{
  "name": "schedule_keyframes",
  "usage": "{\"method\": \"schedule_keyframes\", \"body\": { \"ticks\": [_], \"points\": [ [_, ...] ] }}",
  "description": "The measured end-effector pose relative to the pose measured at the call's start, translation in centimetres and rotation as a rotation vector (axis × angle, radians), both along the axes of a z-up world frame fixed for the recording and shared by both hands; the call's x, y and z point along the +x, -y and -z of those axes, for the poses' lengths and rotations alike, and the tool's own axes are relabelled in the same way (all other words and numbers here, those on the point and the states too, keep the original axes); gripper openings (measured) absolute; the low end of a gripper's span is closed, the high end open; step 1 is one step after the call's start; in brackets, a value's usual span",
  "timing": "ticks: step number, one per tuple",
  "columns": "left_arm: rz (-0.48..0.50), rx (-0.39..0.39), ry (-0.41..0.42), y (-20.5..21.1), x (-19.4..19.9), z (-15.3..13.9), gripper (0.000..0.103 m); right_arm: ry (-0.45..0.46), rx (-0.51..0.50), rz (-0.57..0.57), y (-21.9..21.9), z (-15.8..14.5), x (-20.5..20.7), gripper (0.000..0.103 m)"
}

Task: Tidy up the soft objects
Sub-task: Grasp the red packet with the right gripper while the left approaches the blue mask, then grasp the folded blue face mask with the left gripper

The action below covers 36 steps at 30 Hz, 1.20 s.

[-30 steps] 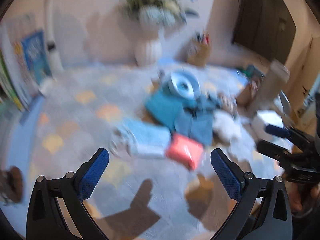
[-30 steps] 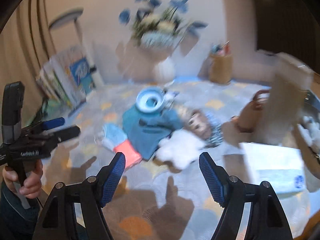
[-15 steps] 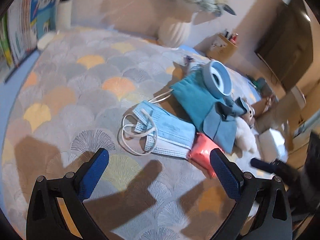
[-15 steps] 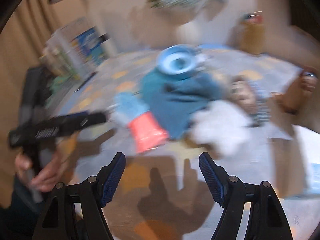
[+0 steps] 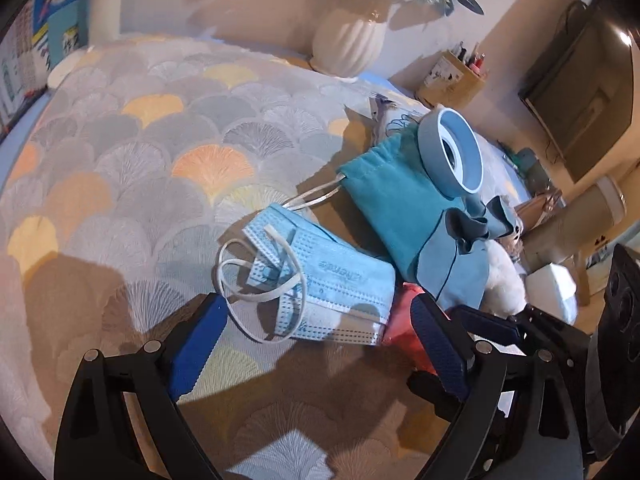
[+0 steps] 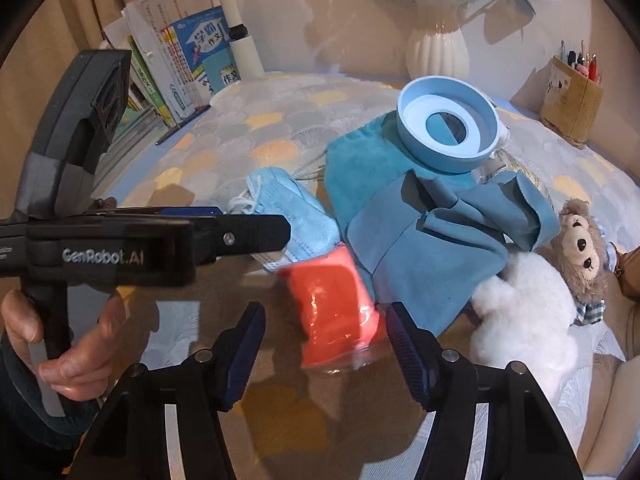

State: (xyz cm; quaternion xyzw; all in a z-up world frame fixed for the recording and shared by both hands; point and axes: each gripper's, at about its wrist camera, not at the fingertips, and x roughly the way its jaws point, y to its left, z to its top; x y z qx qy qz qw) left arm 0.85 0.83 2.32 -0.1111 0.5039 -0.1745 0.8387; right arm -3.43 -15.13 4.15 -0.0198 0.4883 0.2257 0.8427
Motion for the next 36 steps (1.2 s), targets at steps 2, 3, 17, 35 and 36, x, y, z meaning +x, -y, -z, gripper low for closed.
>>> {"method": "schedule_keyframes", "body": {
  "ticks": [2, 3, 17, 35, 36],
  "points": [
    [0.009, 0.035, 0.018, 0.2, -0.1, 0.0, 0.092, -0.002, -0.005, 0.006, -0.1, 0.4, 0.3, 0.062],
    [0.01, 0.054, 0.027, 0.1, -0.2, 0.0, 0.092, -0.01, 0.0, 0.007, -0.2, 0.7, 0.4, 0.062],
    [0.109, 0.116, 0.086, 2.7, -1.7, -0.8, 0.092, -0.043, 0.001, -0.006, 1.7, 0.2, -2.6, 0.042],
    [0.063, 0.43, 0.091, -2.7, -4.8, 0.1, 0.093, -0.071, 0.041, 0.016, 3.9, 0.7, -4.6, 0.042],
    [0.027, 0.458, 0.094, -3.8, -4.9, -0.1, 0.093, -0.07, 0.045, 0.012, 3.9, 0.8, -4.6, 0.042]
  ]
}}
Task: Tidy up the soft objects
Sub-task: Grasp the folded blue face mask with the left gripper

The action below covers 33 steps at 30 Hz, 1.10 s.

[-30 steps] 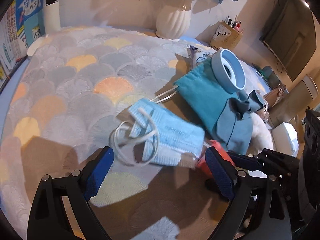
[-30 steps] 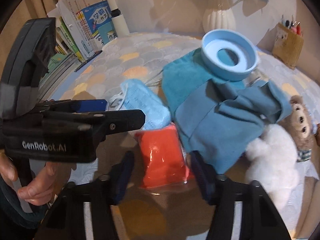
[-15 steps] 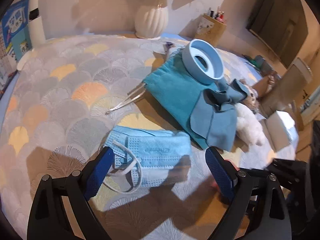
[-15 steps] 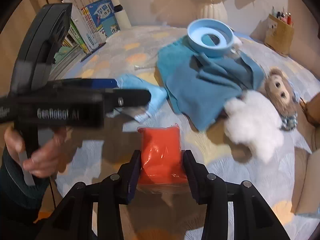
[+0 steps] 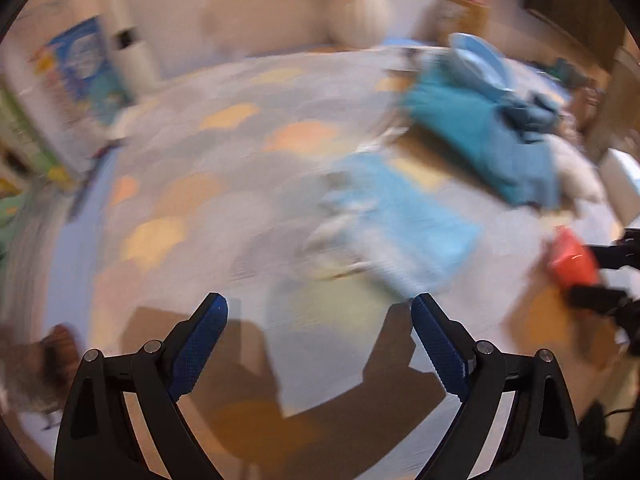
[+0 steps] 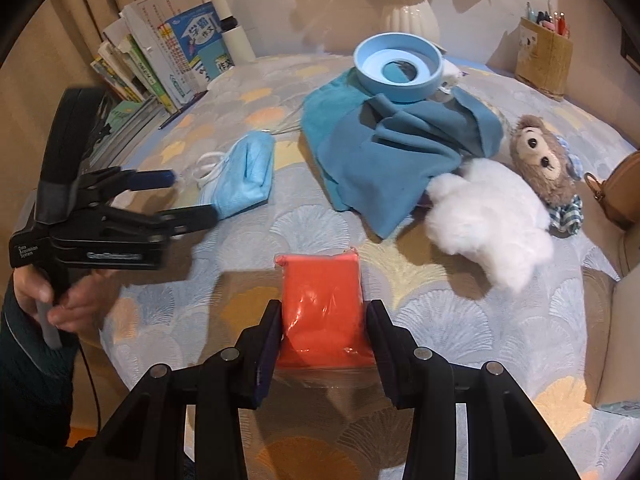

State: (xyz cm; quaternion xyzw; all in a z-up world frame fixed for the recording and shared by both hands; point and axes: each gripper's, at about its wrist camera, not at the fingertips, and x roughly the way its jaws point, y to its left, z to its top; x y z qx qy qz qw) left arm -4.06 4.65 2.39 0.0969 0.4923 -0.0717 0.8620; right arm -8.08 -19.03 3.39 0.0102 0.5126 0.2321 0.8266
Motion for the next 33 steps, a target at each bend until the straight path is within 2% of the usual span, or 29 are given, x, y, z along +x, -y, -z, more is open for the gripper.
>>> {"method": "schedule_keyframes", "body": {
  "ticks": [2, 4, 8, 10, 11, 15, 18, 19, 20, 21, 22, 23, 29, 32, 33],
  "points": [
    [-0.056, -0.016, -0.004, -2.4, 0.2, -0.4, 0.092, 0.0, 0.009, 0.0, -0.1, 0.1, 0.0, 0.042],
    [-0.062, -0.125, -0.014, -3.5, 0.4, -1.4, 0.092, 0.001, 0.01, 0.006, -0.1, 0.2, 0.1, 0.042],
    [-0.051, -0.299, -0.052, -1.1, 1.7, -1.9, 0.093, 0.02, -0.002, 0.025, 0.0, -0.3, 0.1, 0.042],
    [-0.073, -0.354, -0.085, 0.6, 2.8, -1.5, 0.093, 0.033, -0.012, 0.036, 0.3, -0.6, 0.0, 0.042],
    [-0.082, -0.357, -0.094, 1.5, 3.2, -1.2, 0.093, 0.038, -0.014, 0.038, 0.5, -0.7, 0.0, 0.042],
    [-0.105, -0.276, -0.109, 4.2, 4.3, 0.3, 0.092, 0.025, -0.051, 0.053, 1.2, -0.6, -0.1, 0.042],
    [-0.08, -0.125, -0.05, 6.2, 4.3, 0.9, 0.09, 0.033, -0.043, 0.068, 1.8, -0.9, 0.0, 0.042],
    [-0.054, -0.088, -0.024, 6.8, 3.9, 0.9, 0.078, 0.036, -0.045, 0.074, 1.9, -0.9, 0.0, 0.042],
    [-0.014, -0.102, -0.013, 6.9, 3.4, 0.6, 0.067, 0.038, -0.052, 0.078, 1.9, -0.9, 0.1, 0.042],
    [0.019, -0.113, -0.008, 6.9, 3.0, 0.3, 0.042, 0.037, -0.066, 0.086, 2.0, -0.8, 0.1, 0.042],
    [0.055, -0.109, -0.01, 6.8, 2.5, 0.0, 0.031, 0.029, -0.075, 0.093, 2.0, -0.6, 0.1, 0.042],
    [0.094, -0.101, -0.013, 6.6, 2.0, -0.2, 0.028, 0.017, -0.076, 0.097, 2.0, -0.4, 0.1, 0.042],
    [0.243, -0.096, 0.011, 5.3, -0.8, -1.1, 0.027, 0.001, -0.036, 0.121, 1.9, -0.1, 0.2, 0.042],
    [0.266, -0.092, 0.019, 4.8, -1.3, -0.9, 0.042, -0.012, -0.05, 0.13, 1.3, 0.3, 0.3, 0.044],
    [0.27, -0.1, 0.017, 4.5, -1.1, -0.9, 0.048, -0.009, -0.051, 0.131, 1.1, 0.3, 0.2, 0.05]
  ]
}}
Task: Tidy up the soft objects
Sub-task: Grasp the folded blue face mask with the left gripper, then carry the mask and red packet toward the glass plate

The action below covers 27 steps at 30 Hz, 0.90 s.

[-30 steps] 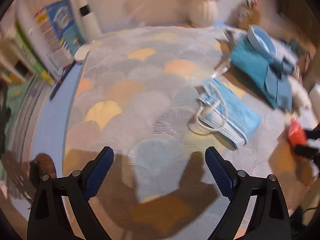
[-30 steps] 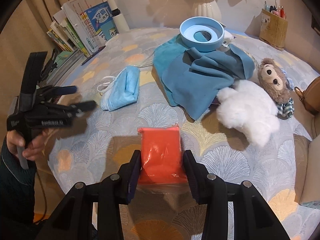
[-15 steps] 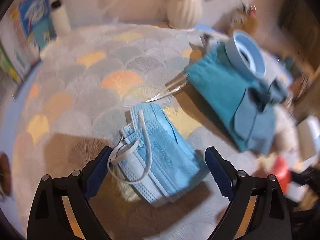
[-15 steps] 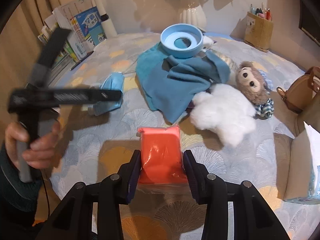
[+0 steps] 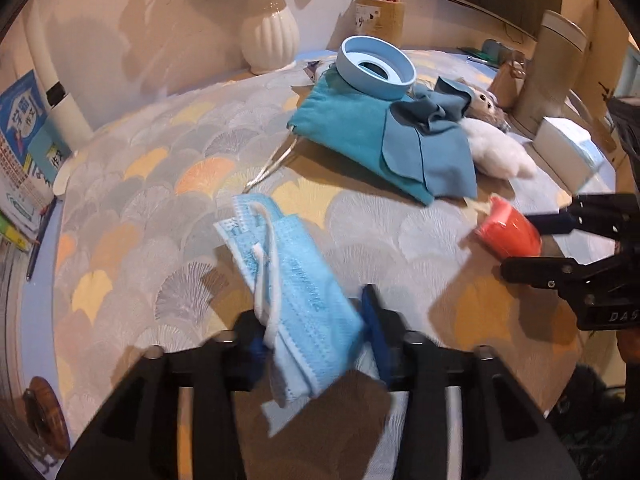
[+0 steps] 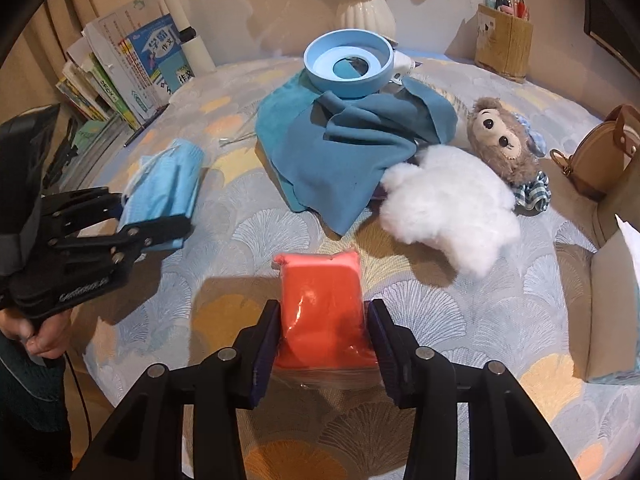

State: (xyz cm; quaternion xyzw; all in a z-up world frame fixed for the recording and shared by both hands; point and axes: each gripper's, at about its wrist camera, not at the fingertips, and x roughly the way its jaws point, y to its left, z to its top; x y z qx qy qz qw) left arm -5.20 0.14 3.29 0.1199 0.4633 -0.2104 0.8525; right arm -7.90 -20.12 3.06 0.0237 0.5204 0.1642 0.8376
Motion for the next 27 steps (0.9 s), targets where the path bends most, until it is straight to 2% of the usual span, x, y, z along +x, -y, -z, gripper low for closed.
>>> {"method": "schedule_keyframes", "body": {
  "ticks": [3, 5, 8, 9, 14, 16, 18, 20, 21, 22, 23, 24, 25, 27],
  "points": [
    [-0.016, -0.053, -0.02, -1.3, -0.7, -0.2, 0.07, -0.001, -0.009, -0.005, -0.3, -0.2, -0.3, 0.068],
    [-0.058, -0.048, -0.022, -2.2, -1.1, -0.4, 0.07, 0.004, -0.027, -0.004, -0.5, -0.2, -0.4, 0.068],
    [-0.074, -0.116, -0.035, -3.4, -1.4, -0.6, 0.075, -0.002, -0.031, 0.004, -0.3, -0.1, -0.4, 0.068],
    [-0.086, -0.115, -0.046, -3.6, -1.4, -0.6, 0.078, -0.004, -0.029, 0.006, -0.2, 0.0, -0.3, 0.069],
    [-0.102, -0.127, -0.128, -3.0, -1.2, 0.8, 0.078, -0.011, -0.044, -0.001, -0.3, 0.1, -0.4, 0.075],
    [-0.116, -0.091, -0.105, -2.1, -1.4, 1.1, 0.079, -0.015, -0.034, -0.005, -0.4, 0.2, -0.5, 0.077],
    [-0.116, -0.112, -0.094, -1.7, -1.6, 1.1, 0.08, -0.013, -0.033, 0.006, -0.4, 0.3, -0.5, 0.077],
    [-0.12, -0.12, -0.075, -1.3, -1.6, 1.1, 0.078, -0.017, -0.032, 0.034, -0.5, 0.4, -0.6, 0.077],
    [-0.12, -0.106, -0.061, -1.1, -1.7, 1.2, 0.073, -0.014, -0.03, 0.057, -0.5, 0.4, -0.8, 0.077],
    [-0.12, -0.073, -0.04, -0.8, -1.9, 1.2, 0.057, -0.007, -0.03, 0.08, -0.5, 0.4, -1.0, 0.076],
    [-0.119, -0.036, -0.017, -0.5, -2.1, 1.2, 0.049, 0.007, -0.056, 0.099, -0.7, 0.4, -1.2, 0.064],
    [-0.113, -0.042, -0.003, -0.5, -2.2, 1.0, 0.033, 0.022, -0.095, 0.112, -0.9, 0.3, -1.3, 0.052],
    [-0.109, -0.082, -0.003, -0.8, -2.2, 0.7, 0.023, 0.031, -0.107, 0.111, -1.0, 0.2, -1.4, 0.052],
    [-0.11, -0.154, 0.016, -1.4, -2.4, 0.0, 0.02, 0.029, -0.048, 0.105, -0.9, 0.0, -1.5, 0.051]
  ]
}}
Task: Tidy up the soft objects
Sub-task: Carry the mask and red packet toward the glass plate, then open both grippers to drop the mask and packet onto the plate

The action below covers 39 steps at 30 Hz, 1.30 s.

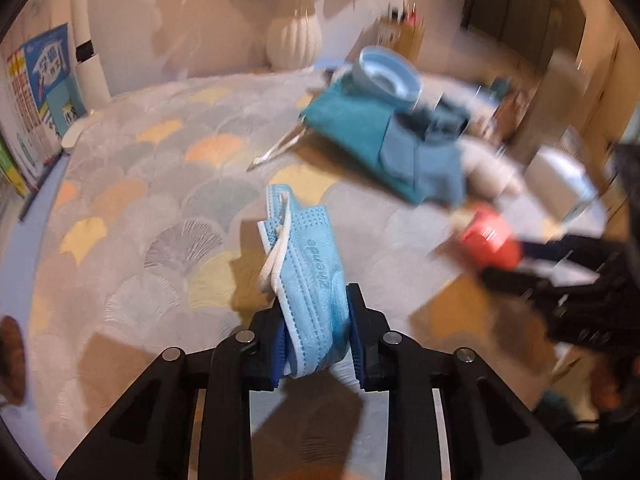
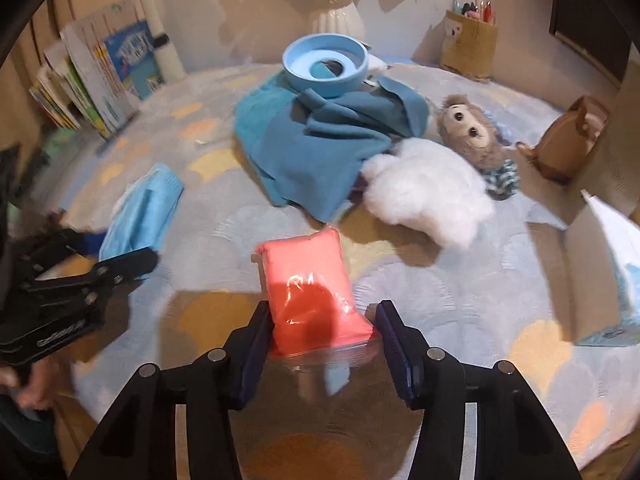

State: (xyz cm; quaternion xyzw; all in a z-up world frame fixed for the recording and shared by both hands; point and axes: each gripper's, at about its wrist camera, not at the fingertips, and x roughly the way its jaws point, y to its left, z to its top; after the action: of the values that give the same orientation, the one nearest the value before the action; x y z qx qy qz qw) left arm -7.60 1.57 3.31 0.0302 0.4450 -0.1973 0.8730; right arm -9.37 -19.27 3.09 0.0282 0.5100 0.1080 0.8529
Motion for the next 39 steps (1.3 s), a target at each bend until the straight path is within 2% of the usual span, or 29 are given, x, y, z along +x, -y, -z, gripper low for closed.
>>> {"method": "schedule_keyframes", "body": {
  "ticks": [4, 8, 11, 14, 18, 22, 26, 29, 32, 34, 39],
  "points": [
    [0.038, -0.023, 0.063, 0.8, -1.0, -2.2, 0.02, 0.028, 0.046, -0.028, -0.2, -1.3, -0.8, 0.05],
    [0.093, -0.089, 0.126, 2.1, -1.7, -5.3, 0.02, 0.093, 0.053, -0.005, 0.8, -3.9, -1.6, 0.05],
    [0.148, -0.133, 0.155, 4.3, -2.0, -7.6, 0.02, 0.14, 0.051, 0.039, 2.9, -6.3, -2.5, 0.05],
    [0.217, -0.137, 0.191, 7.7, -2.3, -9.6, 0.02, 0.185, 0.054, 0.112, 6.3, -8.6, -3.4, 0.05],
    [0.358, -0.14, 0.214, 14.1, -3.6, -11.8, 0.02, 0.231, 0.0, 0.237, 11.8, -10.8, -5.9, 0.05],
    [0.493, -0.14, 0.224, 20.6, -5.1, -13.5, 0.02, 0.258, -0.008, 0.414, 19.5, -13.1, -9.5, 0.05],
    [0.604, -0.157, 0.191, 28.6, -6.0, -15.3, 0.02, 0.299, -0.041, 0.564, 26.1, -15.1, -12.7, 0.05],
    [0.67, -0.125, 0.24, 34.8, -7.0, -17.0, 0.02, 0.325, -0.058, 0.628, 30.1, -16.7, -13.4, 0.05],
    [0.66, -0.158, 0.232, 39.3, -6.1, -18.3, 0.02, 0.337, -0.067, 0.688, 34.0, -17.8, -13.0, 0.05],
    [0.636, -0.17, 0.247, 42.0, -4.9, -18.4, 0.02, 0.339, -0.027, 0.73, 36.9, -18.0, -12.1, 0.05],
    [0.583, -0.142, 0.202, 47.8, -1.1, -16.2, 0.021, 0.277, 0.063, 0.821, 42.5, -16.1, -9.9, 0.051]
  ]
}}
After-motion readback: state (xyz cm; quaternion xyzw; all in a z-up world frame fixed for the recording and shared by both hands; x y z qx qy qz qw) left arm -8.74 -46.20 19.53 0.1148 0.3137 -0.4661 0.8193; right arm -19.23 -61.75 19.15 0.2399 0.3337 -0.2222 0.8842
